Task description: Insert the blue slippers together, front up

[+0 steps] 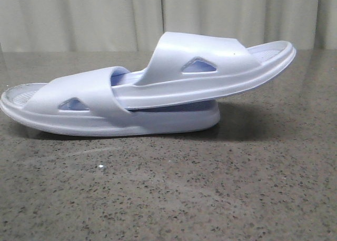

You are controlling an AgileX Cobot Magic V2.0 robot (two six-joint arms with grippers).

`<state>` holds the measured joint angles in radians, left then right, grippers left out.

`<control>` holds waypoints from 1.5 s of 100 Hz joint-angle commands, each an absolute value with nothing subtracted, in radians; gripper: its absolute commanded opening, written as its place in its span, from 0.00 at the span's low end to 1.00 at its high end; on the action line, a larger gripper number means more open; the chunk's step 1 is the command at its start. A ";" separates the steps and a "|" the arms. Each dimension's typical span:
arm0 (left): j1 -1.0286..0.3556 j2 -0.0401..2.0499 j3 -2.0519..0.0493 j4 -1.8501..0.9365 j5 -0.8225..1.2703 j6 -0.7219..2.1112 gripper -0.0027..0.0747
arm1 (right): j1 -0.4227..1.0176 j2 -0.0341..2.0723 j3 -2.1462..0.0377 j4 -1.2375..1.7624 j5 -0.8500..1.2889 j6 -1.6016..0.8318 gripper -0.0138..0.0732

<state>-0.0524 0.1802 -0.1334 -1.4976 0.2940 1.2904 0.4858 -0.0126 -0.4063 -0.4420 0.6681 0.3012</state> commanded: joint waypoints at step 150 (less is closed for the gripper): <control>-0.073 -0.034 0.010 0.000 -0.028 0.025 0.06 | 0.481 -0.020 -0.427 -0.474 0.597 0.305 0.04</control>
<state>-0.0657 -0.0043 0.0039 0.0000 0.0398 0.0365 0.4858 -0.0126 -0.4063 -0.4420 0.6681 0.3016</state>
